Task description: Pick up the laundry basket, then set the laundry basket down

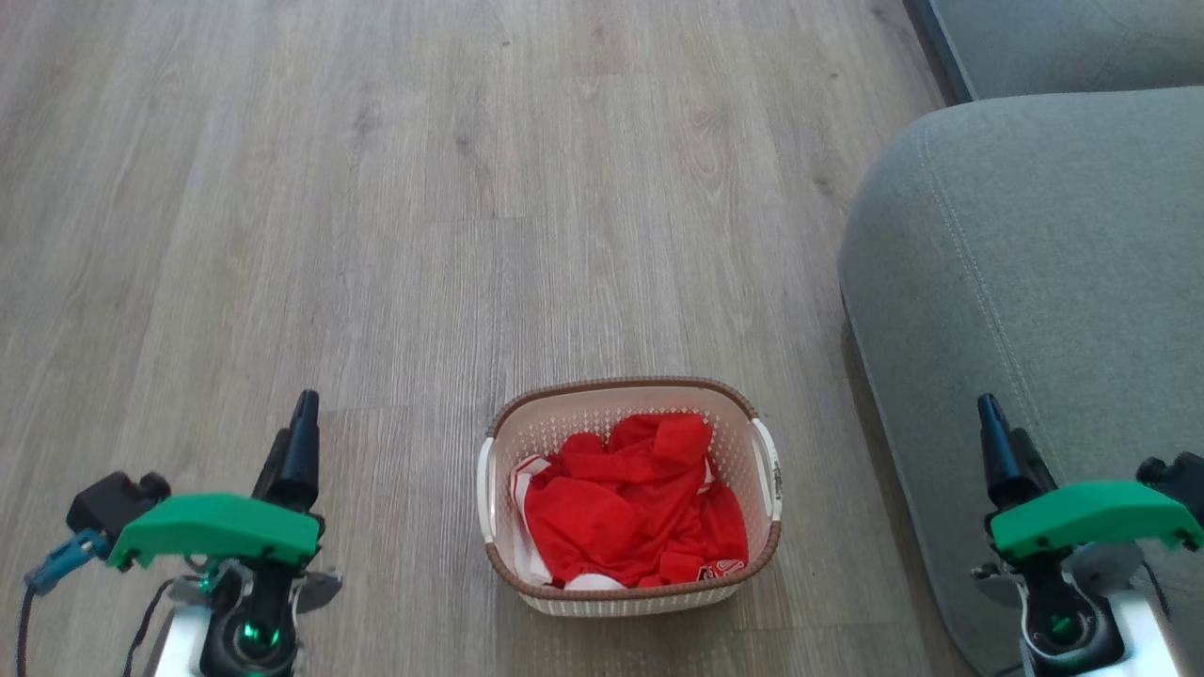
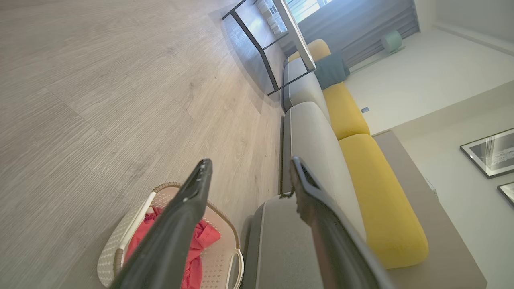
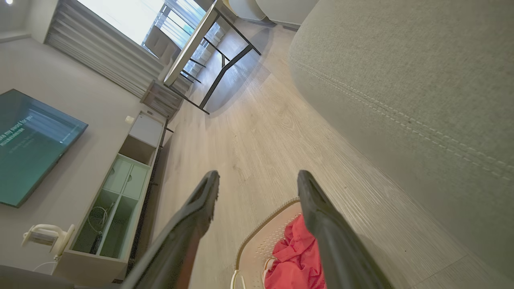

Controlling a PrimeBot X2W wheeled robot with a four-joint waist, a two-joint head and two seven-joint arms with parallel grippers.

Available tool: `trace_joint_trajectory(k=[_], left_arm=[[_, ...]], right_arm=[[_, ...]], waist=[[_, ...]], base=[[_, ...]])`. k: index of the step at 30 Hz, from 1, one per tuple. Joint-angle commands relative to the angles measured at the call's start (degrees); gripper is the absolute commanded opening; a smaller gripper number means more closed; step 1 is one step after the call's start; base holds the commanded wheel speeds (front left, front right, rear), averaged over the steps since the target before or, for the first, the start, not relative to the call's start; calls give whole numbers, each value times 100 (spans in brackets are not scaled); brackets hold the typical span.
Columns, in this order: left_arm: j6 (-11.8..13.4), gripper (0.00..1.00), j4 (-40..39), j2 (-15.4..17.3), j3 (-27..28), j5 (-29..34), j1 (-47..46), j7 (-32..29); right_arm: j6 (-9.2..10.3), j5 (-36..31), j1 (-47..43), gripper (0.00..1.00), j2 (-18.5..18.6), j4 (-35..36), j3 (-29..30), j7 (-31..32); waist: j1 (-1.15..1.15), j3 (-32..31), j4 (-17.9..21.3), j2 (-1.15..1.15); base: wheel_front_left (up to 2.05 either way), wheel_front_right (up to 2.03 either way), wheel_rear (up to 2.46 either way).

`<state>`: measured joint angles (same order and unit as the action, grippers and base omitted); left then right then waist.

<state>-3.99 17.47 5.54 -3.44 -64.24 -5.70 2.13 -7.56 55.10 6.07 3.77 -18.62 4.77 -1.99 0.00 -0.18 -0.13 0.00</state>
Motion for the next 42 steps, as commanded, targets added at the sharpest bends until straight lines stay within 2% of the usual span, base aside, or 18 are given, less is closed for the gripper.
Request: trace_joint_trajectory(k=[1,22,42], left_arm=[[18,100,-178,168,19,210,-368,83],[99,100,0,313,-313,1436,-582,419],[193,100,244,416,-521,2444,-857,756]], right_arm=[[3,-262,348,100,54,152,-85,-94],[4,-1698,590,100,124,-100,-306,-389],[6,-2998,842,100,121,-318,-216,-707]], waist=[[0,-2,-5,0],[0,-40,-20,0],[0,-49,-34,0]], base=[[0,0,0],[0,0,0],[0,0,0]])
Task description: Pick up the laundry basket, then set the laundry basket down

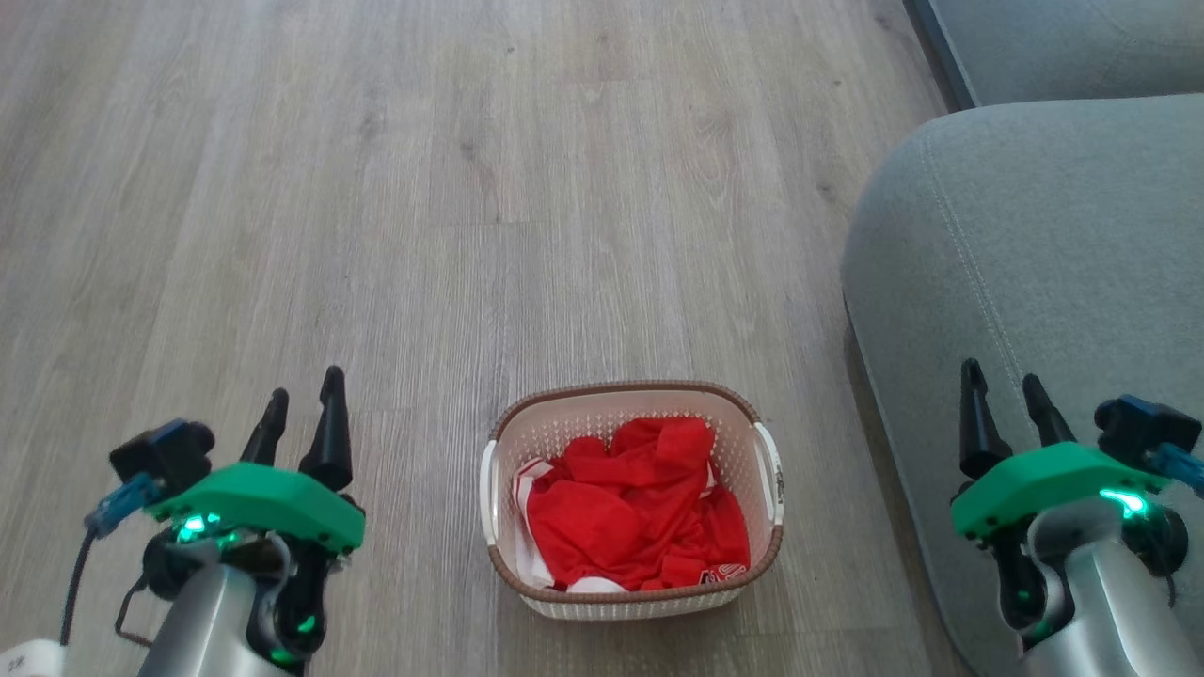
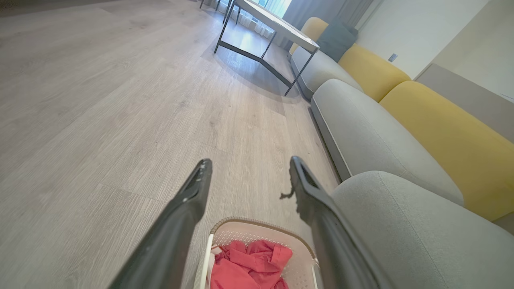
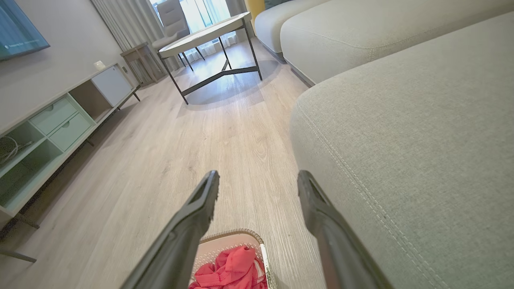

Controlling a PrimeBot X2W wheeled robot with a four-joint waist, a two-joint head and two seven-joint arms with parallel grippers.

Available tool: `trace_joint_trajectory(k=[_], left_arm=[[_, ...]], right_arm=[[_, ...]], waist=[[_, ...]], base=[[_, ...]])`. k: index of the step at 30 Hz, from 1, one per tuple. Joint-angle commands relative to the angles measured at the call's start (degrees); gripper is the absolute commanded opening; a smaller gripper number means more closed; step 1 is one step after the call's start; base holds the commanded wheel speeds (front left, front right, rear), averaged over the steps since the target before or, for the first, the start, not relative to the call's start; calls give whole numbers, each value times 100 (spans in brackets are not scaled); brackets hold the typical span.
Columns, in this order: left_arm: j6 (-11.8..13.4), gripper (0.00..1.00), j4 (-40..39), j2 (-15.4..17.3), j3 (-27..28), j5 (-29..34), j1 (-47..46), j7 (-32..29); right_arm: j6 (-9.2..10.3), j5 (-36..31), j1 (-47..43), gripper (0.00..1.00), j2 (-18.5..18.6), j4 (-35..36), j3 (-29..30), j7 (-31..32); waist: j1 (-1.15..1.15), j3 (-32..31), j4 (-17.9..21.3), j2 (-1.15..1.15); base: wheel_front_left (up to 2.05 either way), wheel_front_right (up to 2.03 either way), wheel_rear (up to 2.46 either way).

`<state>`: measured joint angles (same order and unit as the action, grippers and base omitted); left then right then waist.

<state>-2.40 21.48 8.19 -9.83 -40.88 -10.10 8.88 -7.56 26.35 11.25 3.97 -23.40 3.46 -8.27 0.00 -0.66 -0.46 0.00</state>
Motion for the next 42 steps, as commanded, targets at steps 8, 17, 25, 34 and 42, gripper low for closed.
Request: trace_joint_trajectory(k=[8,17,25,34,42], left_arm=[[88,100,-55,205,9,494,-522,213],[102,100,41,259,-142,913,-638,364],[145,100,69,297,-252,1225,-722,439],[196,100,109,356,-373,1519,-788,426],[259,100,91,350,-404,1452,-756,312]], right_arm=[[6,-635,425,100,124,83,-200,-197],[7,-1020,528,100,183,47,-405,-351],[7,-1206,592,100,262,-37,-612,-446],[8,-1358,668,100,353,-123,-796,-556],[8,-1111,655,100,381,-158,-860,-550]], waist=[[0,-9,-13,0],[0,-21,-26,0],[0,-25,-35,0],[0,-20,-37,0],[0,-16,-29,0]], base=[[0,0,0],[0,0,0],[0,0,0],[0,0,0],[0,0,0]])
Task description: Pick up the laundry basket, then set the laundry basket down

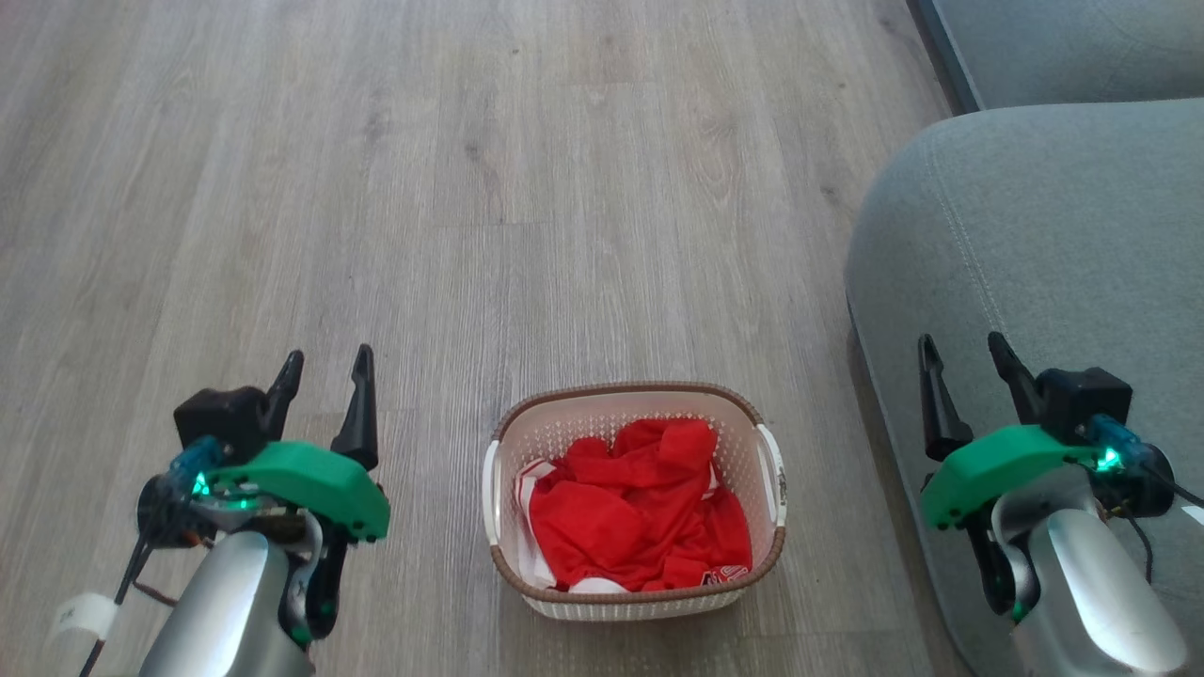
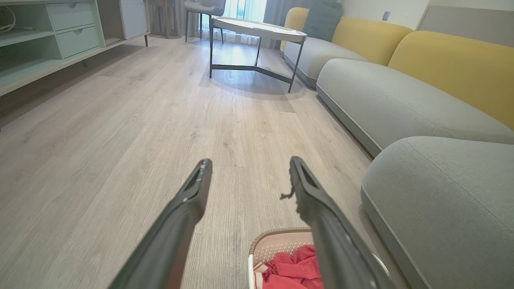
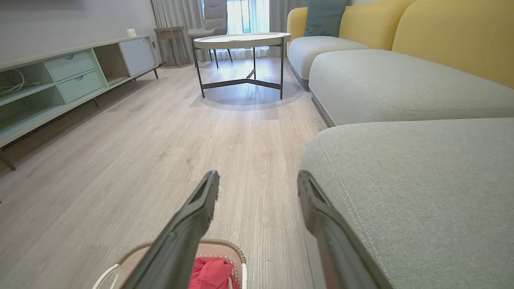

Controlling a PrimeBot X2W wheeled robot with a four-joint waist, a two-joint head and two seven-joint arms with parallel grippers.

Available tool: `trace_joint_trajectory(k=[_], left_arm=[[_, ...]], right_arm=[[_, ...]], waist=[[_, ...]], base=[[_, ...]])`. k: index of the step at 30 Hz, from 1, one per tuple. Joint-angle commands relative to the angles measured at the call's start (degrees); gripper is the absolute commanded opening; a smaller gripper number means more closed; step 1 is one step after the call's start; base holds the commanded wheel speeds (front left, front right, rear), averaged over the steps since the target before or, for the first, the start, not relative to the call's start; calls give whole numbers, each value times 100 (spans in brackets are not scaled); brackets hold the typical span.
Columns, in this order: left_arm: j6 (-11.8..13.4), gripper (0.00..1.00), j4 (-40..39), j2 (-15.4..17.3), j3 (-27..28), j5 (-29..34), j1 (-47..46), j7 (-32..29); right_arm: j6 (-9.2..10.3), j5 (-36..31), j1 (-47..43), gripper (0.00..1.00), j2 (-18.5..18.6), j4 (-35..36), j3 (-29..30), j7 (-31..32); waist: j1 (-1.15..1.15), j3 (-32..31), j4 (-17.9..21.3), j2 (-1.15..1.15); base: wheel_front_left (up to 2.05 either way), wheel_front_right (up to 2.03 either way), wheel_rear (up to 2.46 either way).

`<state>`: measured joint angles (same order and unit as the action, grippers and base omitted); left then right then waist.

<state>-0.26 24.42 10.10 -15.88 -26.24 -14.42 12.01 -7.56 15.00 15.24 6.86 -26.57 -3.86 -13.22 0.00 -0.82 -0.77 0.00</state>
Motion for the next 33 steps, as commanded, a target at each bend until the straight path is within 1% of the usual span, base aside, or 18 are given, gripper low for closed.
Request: trace_joint_trajectory(k=[1,15,22,27,33], left_arm=[[55,100,-216,161,198,-15,-318,-12],[122,100,-308,176,136,-45,-319,-30],[101,100,-324,183,87,-31,-414,-1],[83,100,-308,191,66,-18,-559,35],[56,100,-267,211,62,11,-819,95]], right_arm=[[8,32,258,100,100,160,-137,-56],[8,121,271,100,150,114,-238,-87],[8,130,338,100,152,105,-233,-98],[8,93,478,100,131,96,-219,-110],[8,33,782,100,53,55,-180,-130]], waist=[[0,3,4,0],[0,46,-19,0],[0,231,-62,0],[0,583,-58,0],[0,1200,-22,0]], base=[[0,0,0],[0,0,0],[0,0,0],[0,0,0],[0,0,0]])
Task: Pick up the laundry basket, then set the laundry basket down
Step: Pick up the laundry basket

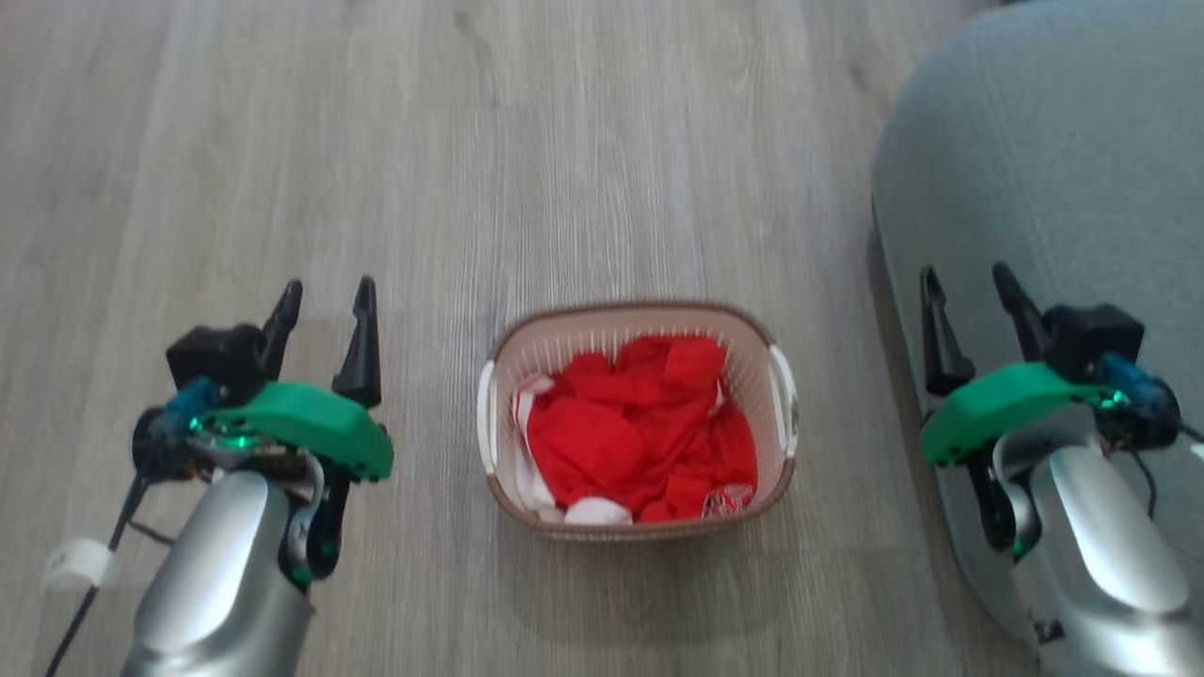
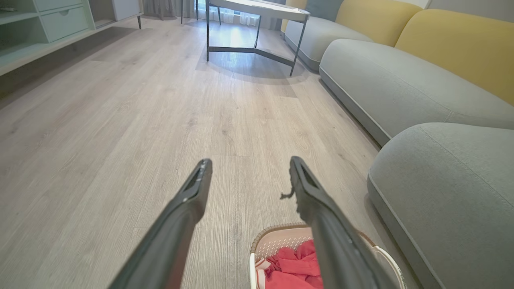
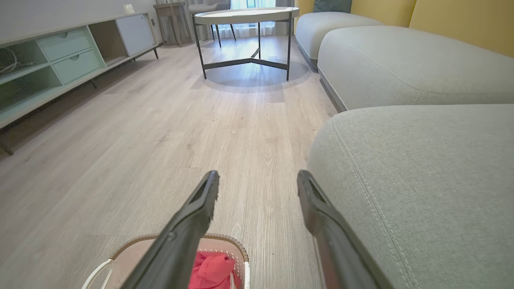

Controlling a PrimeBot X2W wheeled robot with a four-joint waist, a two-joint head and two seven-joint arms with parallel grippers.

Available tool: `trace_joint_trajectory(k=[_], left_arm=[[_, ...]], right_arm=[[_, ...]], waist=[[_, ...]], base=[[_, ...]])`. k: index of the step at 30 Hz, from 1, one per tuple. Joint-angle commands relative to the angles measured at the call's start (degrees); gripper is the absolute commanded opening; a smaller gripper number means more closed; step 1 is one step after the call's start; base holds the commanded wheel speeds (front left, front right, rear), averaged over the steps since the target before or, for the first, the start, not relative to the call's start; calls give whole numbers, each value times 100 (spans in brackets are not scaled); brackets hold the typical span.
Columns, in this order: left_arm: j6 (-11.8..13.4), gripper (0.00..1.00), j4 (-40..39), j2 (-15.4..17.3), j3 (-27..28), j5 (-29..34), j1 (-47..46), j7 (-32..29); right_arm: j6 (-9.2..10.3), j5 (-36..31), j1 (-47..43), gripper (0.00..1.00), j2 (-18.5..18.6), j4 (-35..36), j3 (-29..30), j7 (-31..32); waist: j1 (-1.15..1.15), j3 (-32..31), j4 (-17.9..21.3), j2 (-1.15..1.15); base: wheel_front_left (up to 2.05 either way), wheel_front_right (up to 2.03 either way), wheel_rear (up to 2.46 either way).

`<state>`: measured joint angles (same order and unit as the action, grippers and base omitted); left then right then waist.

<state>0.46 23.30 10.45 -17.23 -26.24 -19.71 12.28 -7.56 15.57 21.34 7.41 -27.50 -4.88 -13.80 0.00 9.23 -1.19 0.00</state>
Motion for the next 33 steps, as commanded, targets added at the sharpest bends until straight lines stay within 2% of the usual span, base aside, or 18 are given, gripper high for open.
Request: trace_joint_trajectory(k=[1,19,33], left_arm=[[-28,100,-134,170,195,10,-343,79],[-399,100,799,-91,34,153,-1628,249],[-737,100,2267,-395,-342,152,-2763,269]], right_arm=[[8,-40,234,100,-18,129,-77,-75],[8,-368,1324,100,-231,-494,-32,-114],[8,-527,2073,100,-378,-1119,-3,-118]], waist=[[0,301,23,0],[0,2186,-22,0],[0,3150,50,0]], base=[[0,0,0],[0,0,0],[0,0,0]])
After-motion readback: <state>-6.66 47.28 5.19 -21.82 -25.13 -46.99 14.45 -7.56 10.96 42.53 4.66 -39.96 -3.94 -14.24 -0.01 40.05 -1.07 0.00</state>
